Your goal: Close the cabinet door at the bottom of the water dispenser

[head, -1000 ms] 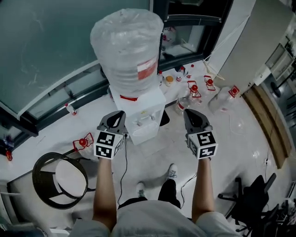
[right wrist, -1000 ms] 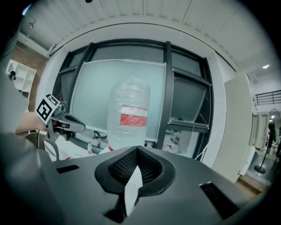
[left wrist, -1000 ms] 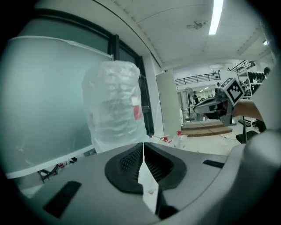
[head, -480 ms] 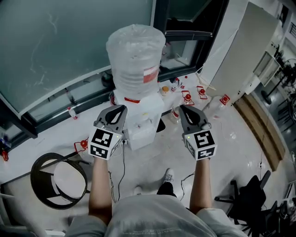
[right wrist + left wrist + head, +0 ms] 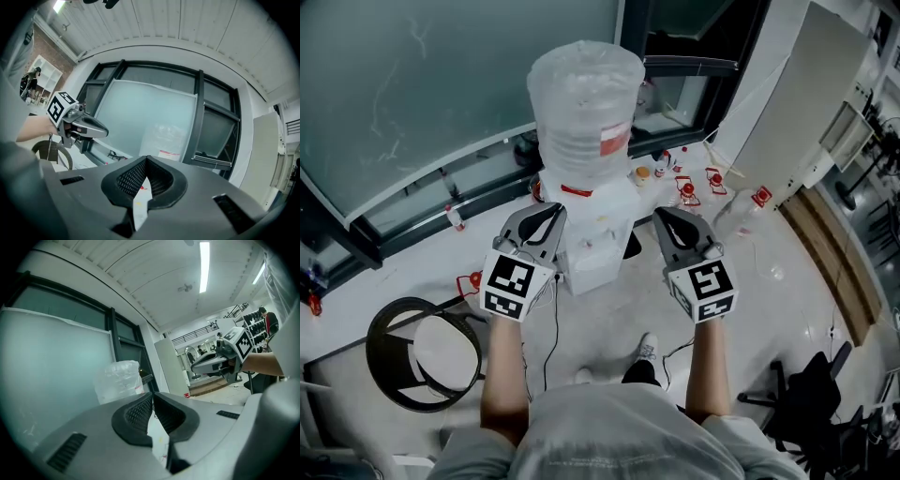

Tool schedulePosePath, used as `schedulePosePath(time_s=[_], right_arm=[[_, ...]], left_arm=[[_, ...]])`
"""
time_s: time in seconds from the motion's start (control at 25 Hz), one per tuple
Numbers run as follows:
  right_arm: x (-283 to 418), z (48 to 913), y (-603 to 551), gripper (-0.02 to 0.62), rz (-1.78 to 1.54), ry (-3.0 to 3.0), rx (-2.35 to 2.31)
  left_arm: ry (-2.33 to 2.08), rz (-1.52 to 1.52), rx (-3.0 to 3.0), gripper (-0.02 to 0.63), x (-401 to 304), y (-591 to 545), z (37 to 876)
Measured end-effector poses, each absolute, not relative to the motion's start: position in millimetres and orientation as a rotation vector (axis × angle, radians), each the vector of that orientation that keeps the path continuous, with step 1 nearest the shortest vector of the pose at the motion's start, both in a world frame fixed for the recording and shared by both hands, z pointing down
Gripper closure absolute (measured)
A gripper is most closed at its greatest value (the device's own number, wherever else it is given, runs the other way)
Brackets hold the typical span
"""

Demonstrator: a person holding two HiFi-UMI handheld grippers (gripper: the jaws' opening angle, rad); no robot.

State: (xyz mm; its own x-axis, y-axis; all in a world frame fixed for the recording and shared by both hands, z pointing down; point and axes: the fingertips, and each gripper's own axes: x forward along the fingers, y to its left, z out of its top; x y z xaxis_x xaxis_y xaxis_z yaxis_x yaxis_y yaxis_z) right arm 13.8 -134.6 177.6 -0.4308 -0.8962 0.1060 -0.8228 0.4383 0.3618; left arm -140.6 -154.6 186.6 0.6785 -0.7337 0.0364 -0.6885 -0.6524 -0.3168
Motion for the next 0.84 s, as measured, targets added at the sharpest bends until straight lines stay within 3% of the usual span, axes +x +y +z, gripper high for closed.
schedulePosePath(time_s=[0.84], right_arm=[[57,198,-150,0.568,-0.342,-2.375,1.498]], left_arm=[[1.163,-0.292,-2.654,0.578,-116,-172,212]])
